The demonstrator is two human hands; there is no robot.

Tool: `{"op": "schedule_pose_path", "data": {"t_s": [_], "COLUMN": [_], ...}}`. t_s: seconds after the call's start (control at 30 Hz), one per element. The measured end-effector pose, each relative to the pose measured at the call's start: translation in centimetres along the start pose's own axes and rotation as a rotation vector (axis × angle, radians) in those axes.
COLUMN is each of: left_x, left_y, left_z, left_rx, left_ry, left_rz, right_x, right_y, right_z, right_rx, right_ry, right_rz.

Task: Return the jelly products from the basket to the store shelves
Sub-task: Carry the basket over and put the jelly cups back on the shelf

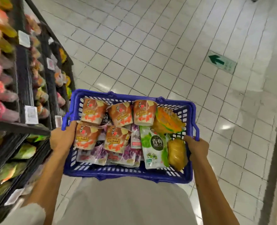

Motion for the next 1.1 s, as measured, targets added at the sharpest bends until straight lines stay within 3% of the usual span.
{"op": "schedule_pose_path", "data": {"t_s": [0.37,0.67,0.9,1.1], "left_x": [-12.3,-16.9,-19.7,-21.5], "left_y": [-6.6,-9.9,-14.2,-19.0], "left_z": [12.2,17.0,13.3,8.2], "left_rx": [-0.05,-0.108,-0.366,-0.557], "left_ry": [0.243,0.548,0.886,1.127], "left_rz": [-0.119,-0.231,-0.468,-0.633], "right_x": [25.4,41.9,54.4,59.6], "right_y": [-17.1,-32.2,-48.1,-59.0], "right_z": [11.7,17.8,20.8,18.3], "right_rx": [0.12,0.248,0.455,0.589], "right_ry": [0.178,0.313,0.512,0.675], "right_rz": [-0.274,-0.541,-0.801,-0.994]}}
Point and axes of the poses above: each hand's wrist, its own z-axis towards the middle knuckle, its own y-axis out of the back of the hand, x = y × z, the point moved 7 cm from there along z, towards the middle knuckle, and after that the axes turned 2 degrees about -y, right-handed, at the moved point
